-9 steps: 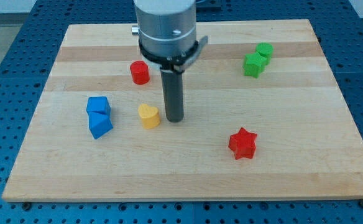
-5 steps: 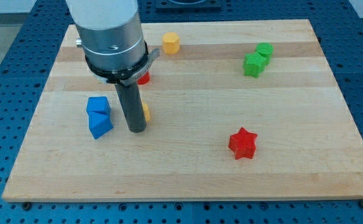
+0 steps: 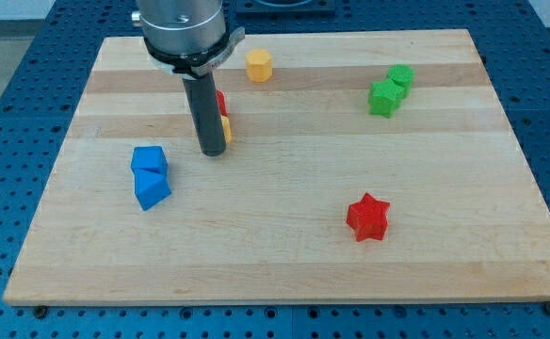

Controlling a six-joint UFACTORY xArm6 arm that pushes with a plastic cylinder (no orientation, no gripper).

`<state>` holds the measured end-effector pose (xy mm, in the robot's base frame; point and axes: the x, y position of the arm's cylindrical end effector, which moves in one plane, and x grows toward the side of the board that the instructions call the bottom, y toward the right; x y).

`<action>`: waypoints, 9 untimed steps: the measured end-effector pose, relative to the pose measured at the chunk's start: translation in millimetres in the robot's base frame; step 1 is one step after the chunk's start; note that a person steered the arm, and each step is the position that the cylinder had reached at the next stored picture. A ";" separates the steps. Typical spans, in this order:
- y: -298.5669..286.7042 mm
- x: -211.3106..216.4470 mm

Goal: Slide the heart to the bottom left of the hexagon

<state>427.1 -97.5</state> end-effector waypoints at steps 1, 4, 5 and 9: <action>-2.2 0.0; -48.9 -0.3; -49.4 -7.3; 27.0 -20.7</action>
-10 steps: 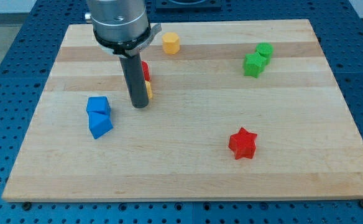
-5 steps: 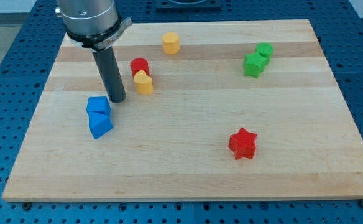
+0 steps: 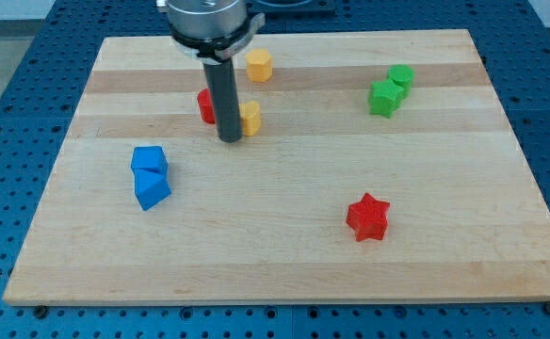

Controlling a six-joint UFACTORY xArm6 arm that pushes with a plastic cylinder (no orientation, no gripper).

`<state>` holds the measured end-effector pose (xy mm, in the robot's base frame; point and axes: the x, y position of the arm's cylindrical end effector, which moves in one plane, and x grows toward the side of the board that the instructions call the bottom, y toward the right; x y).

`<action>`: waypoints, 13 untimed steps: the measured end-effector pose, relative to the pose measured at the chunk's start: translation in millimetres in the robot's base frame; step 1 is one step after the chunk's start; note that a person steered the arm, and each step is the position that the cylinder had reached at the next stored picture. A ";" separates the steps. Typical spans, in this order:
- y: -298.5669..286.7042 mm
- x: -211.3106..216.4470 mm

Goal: Slide the heart to the bottom left of the hexagon

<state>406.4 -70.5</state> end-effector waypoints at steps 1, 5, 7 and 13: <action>4.1 -0.3; 22.6 -15.9; 55.6 -24.6; 28.6 -43.3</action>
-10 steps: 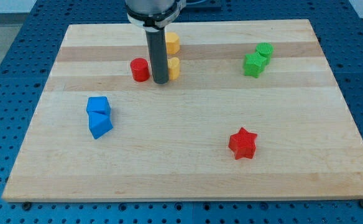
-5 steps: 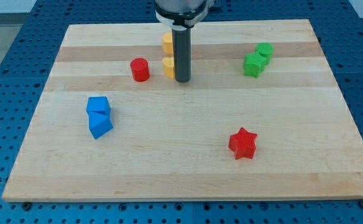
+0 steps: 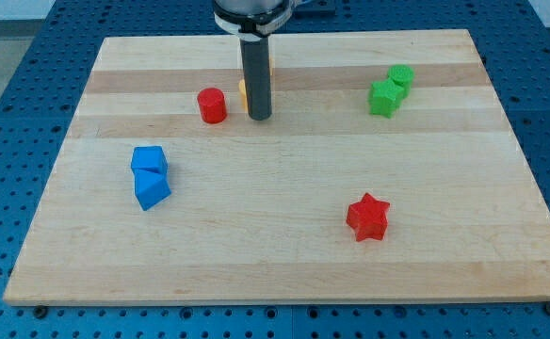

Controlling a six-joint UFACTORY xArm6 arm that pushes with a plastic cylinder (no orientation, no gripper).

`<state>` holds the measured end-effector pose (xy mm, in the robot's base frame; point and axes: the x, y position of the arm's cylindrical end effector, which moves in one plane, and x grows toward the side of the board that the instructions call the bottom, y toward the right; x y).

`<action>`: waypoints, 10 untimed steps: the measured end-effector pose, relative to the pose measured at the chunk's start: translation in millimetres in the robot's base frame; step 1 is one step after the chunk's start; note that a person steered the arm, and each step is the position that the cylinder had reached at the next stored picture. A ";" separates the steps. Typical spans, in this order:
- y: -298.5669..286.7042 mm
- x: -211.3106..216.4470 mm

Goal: Slide the heart to the bottom left of the hexagon

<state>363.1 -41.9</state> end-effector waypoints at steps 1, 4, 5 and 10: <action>-6.1 -12.1; -12.7 -39.5; -12.7 -41.6; -63.6 -58.8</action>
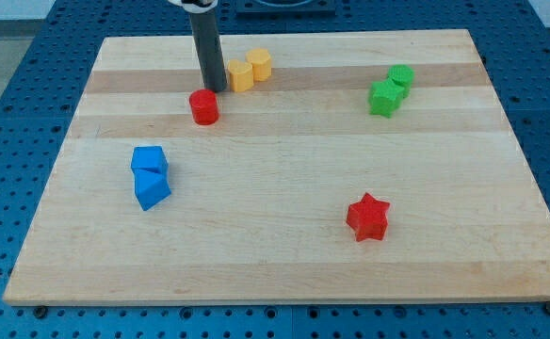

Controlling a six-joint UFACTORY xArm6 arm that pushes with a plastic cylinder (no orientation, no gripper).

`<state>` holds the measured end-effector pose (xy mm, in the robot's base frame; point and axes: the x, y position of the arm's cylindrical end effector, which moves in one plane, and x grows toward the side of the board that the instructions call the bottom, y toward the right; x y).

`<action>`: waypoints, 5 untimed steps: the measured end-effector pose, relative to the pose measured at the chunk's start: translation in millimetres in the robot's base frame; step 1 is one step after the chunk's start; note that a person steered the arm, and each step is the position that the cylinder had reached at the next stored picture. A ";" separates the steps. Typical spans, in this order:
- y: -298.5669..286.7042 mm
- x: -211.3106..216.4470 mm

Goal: Slide the heart to the bottom left of the hexagon

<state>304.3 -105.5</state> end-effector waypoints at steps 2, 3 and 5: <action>9.6 -7.8; 9.1 -7.8; 11.7 -10.4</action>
